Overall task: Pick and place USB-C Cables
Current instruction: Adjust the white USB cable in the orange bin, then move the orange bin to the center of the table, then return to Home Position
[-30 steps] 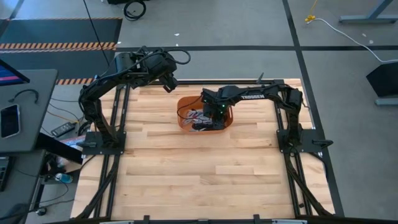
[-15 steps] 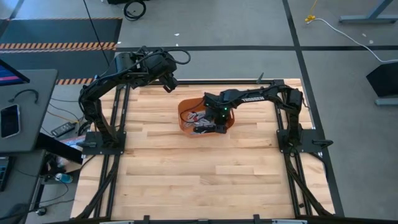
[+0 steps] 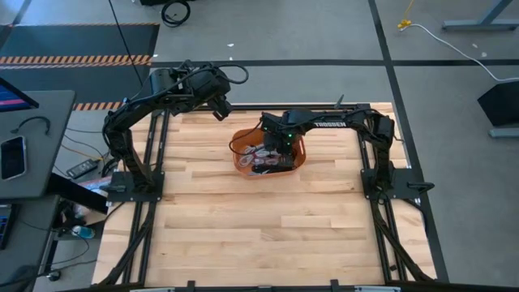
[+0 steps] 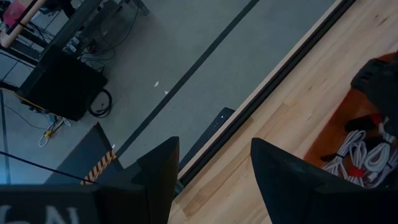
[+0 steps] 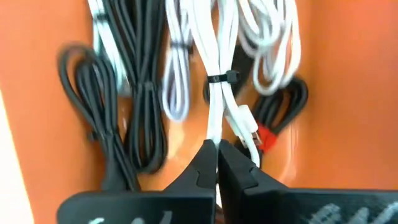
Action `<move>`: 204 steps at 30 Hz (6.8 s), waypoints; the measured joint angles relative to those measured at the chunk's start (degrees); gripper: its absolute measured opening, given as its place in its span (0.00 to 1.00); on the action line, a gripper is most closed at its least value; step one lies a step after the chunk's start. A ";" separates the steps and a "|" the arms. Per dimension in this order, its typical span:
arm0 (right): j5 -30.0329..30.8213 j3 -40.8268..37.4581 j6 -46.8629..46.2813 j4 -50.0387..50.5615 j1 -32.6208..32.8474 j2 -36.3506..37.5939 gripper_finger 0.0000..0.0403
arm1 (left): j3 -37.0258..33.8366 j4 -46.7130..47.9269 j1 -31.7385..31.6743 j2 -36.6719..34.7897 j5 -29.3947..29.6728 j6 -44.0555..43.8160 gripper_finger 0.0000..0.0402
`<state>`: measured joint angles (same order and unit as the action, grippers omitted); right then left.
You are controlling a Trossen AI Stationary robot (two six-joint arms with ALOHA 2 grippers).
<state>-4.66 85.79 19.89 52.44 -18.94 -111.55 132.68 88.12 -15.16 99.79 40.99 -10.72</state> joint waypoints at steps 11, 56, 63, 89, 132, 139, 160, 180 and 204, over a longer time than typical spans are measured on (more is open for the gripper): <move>2.87 0.07 1.15 7.36 -1.68 0.00 0.00 | 0.00 0.02 0.00 -0.02 0.00 0.55 0.51; 6.91 7.23 -2.16 5.49 -3.31 0.11 0.29 | 0.00 -0.04 0.00 -0.02 0.00 0.44 0.51; 4.67 21.24 -0.57 9.73 -3.91 0.11 0.08 | 0.00 -0.52 0.00 -0.02 0.00 0.42 0.51; -4.73 8.93 -0.14 -9.11 -18.09 0.04 0.00 | 0.00 -0.50 0.02 -0.02 -0.07 -0.48 0.51; -8.57 2.65 -1.79 -18.47 -10.51 0.02 0.00 | 0.00 0.33 0.00 -0.02 -0.35 -1.49 0.51; -11.07 2.65 -1.89 -18.51 -11.69 0.02 0.00 | 0.00 0.29 0.01 -0.02 -0.35 -1.49 0.51; -14.50 2.67 -2.35 -18.53 -2.86 0.02 0.00 | 0.00 0.24 0.01 -0.02 -0.35 -1.73 0.51; -14.69 4.18 -2.42 -18.53 -2.07 0.03 0.00 | 0.00 0.20 0.01 -0.02 -0.35 -1.73 0.51; -9.93 4.14 0.02 -16.39 -10.32 12.13 0.00 | 0.00 1.87 0.83 -0.02 -1.22 1.94 0.51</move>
<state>-14.59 89.93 19.91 36.05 -29.26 -99.41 132.68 89.99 -14.33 99.77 39.77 -8.79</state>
